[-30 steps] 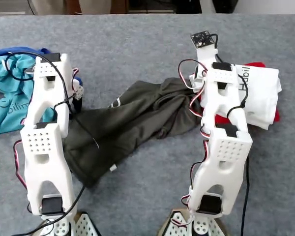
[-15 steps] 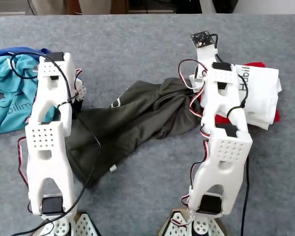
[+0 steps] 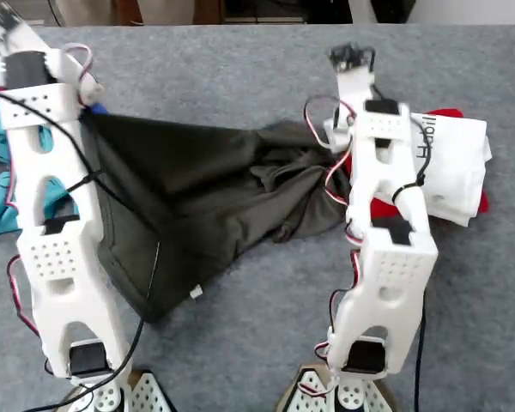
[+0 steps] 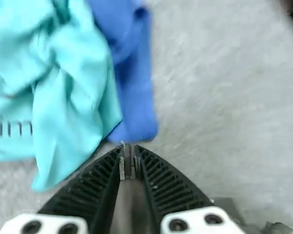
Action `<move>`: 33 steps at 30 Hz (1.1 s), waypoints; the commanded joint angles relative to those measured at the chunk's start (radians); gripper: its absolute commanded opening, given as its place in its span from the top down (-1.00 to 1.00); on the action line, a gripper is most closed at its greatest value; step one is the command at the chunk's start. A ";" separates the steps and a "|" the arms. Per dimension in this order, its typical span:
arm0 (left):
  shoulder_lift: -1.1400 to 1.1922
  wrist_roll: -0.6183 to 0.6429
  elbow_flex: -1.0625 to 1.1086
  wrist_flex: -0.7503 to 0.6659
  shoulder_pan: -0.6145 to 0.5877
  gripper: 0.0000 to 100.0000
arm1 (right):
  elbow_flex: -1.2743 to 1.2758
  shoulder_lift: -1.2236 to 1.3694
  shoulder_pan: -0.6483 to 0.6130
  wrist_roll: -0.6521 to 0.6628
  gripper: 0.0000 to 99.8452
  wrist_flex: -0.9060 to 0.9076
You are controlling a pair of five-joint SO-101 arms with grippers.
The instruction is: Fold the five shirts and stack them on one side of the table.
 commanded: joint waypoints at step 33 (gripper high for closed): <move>-1.613 -0.473 0.460 0.011 -0.149 0.96 | -1.231 -0.860 -0.005 0.060 1.00 0.152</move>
